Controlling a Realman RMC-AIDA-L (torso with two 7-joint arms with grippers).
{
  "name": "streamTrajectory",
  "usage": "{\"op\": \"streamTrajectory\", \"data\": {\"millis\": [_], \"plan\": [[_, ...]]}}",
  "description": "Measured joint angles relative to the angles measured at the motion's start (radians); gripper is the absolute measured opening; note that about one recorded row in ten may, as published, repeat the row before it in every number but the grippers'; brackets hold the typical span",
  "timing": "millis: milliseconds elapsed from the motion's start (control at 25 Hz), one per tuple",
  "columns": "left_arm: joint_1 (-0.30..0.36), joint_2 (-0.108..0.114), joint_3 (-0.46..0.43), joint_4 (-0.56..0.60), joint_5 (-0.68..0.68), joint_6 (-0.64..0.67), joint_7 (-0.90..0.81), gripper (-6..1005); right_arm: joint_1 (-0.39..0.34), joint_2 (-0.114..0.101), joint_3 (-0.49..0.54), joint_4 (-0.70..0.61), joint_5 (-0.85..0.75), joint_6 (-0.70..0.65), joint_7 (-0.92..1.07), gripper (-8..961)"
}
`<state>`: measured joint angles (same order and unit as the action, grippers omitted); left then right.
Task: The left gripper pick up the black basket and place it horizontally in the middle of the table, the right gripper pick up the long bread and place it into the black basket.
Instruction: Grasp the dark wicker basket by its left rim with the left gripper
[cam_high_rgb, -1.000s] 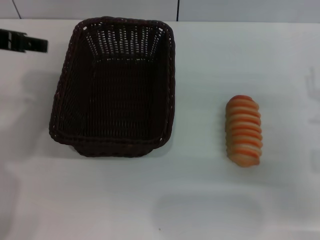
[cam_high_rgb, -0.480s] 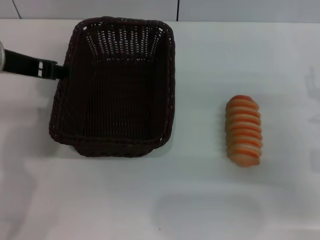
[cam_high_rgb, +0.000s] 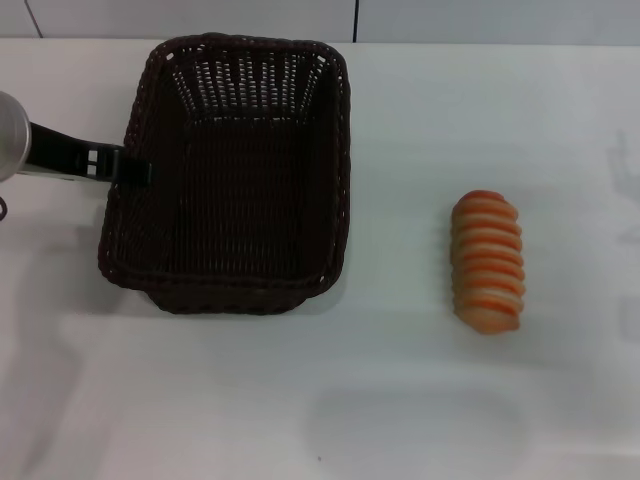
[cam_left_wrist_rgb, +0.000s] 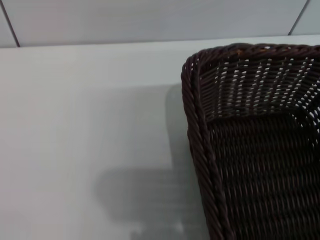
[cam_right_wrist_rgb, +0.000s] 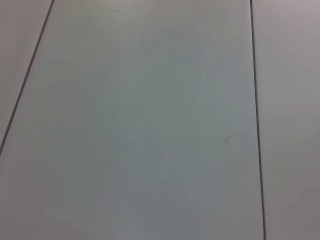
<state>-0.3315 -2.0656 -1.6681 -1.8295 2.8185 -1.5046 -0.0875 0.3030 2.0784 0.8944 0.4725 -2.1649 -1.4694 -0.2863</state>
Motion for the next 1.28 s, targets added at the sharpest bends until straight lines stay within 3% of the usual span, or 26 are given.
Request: {"op": "streamTrajectory", "data": {"millis": [840, 920, 1280], "plan": [[-0.034, 0.001, 0.029, 0.138, 0.014, 0.042, 0.008, 840, -0.001, 0.0, 0.0, 0.0, -0.001, -0.011, -0.001, 674], [-0.046, 0.002, 0.041, 0.159, 0.032, 0.043, 0.009, 724, -0.001, 0.0, 0.0, 0.0, -0.001, -0.011, -0.001, 674], [-0.06, 0.003, 0.071, 0.178, 0.053, 0.04, 0.013, 654, -0.003, 0.001, -0.002, 0.0, -0.002, -0.028, -0.001, 674]]}}
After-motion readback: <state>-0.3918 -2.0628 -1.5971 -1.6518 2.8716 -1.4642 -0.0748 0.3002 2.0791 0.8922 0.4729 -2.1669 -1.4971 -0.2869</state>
